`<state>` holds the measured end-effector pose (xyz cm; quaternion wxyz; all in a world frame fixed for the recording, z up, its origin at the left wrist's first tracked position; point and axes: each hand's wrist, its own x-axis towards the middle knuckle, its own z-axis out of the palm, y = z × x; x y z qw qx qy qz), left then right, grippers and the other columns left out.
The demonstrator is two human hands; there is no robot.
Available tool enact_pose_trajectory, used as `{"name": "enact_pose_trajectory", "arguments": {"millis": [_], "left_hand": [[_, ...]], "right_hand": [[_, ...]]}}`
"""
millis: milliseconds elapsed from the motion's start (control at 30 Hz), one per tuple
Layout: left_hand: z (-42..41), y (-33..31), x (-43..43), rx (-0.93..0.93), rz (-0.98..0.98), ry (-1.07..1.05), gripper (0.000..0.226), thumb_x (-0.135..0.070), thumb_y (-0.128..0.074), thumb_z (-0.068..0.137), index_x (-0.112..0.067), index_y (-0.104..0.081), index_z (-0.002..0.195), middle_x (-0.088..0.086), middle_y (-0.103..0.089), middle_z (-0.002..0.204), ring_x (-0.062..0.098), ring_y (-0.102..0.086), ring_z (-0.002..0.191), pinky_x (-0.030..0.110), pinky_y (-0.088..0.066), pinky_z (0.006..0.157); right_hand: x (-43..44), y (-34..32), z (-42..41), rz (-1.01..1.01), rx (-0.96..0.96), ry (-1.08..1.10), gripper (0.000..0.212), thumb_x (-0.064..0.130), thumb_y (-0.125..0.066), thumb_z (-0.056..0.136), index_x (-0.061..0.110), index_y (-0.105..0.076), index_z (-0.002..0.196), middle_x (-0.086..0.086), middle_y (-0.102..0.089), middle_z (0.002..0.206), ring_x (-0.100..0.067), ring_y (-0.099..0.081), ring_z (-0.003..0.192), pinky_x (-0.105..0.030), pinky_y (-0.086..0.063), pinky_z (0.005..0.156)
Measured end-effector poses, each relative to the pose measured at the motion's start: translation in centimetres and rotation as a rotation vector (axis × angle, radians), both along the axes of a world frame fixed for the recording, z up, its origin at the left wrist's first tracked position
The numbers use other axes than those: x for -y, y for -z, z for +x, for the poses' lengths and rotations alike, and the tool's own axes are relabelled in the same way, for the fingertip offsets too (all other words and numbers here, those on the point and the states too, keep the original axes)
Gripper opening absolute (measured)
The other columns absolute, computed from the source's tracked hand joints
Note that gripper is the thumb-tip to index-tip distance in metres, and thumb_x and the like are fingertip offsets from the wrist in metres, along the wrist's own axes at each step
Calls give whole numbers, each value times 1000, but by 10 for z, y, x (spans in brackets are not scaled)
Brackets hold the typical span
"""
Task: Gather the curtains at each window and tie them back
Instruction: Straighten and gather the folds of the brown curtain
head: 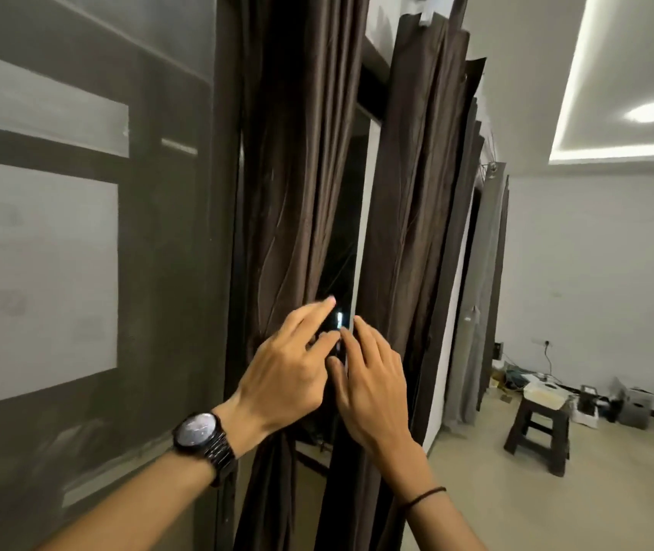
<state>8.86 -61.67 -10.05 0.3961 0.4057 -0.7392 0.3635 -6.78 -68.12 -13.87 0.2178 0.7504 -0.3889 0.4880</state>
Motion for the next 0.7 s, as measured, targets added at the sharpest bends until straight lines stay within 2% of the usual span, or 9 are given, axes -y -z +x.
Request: {"name": "enact_pose_trajectory", "arguments": {"millis": [100,167,267,367,533,700], "left_hand": [[-26,-24,23,-25,-1,-26,59,-20,-65,94,-11,-51,150,15,-15,172,30,-15,160,39,-37,121],[-41,-41,42,2,-11,-73,72,-32,-64,95,-15,-36,159,12,-9,174,29,-10,161,48,-32,125],[-58,-66,71,15,7,-173,77,-47,-52,99,-17,-23,164,12,-3,174,30,-5,161,54,-23,127],[-72,-87,95,4,6,-249,75,-52,-40,100,-18,-20,164,13,-4,174,32,-6,161,54,-18,128],[-90,-119,132,-46,-3,-294,77,-51,-45,101,-16,-19,164,16,-7,173,33,-8,160,54,-20,128],[-111,-152,185,-19,-40,-331,77,-54,-43,101,-20,-17,165,16,-2,173,35,-6,160,54,-19,128]], "right_hand": [[15,-30,-27,-2,-41,87,58,50,-31,107,19,-39,155,-9,-29,166,-26,-27,154,-40,-36,115],[28,-50,-48,-10,-53,127,60,50,-29,107,20,-31,159,-9,-21,169,-28,-21,156,-43,-33,117],[47,-79,-73,-15,-75,169,62,51,-26,106,20,-26,160,-11,-19,169,-31,-19,156,-46,-33,116],[62,-104,-94,-27,-84,200,63,52,-26,105,20,-27,160,-12,-22,168,-33,-22,155,-47,-36,113],[91,-132,-121,-31,-133,238,63,48,-25,103,21,-23,160,-12,-22,168,-36,-25,153,-50,-37,111],[145,-151,-145,-37,-161,294,64,45,-29,101,20,-26,160,-14,-25,167,-39,-28,151,-51,-39,107]]}}
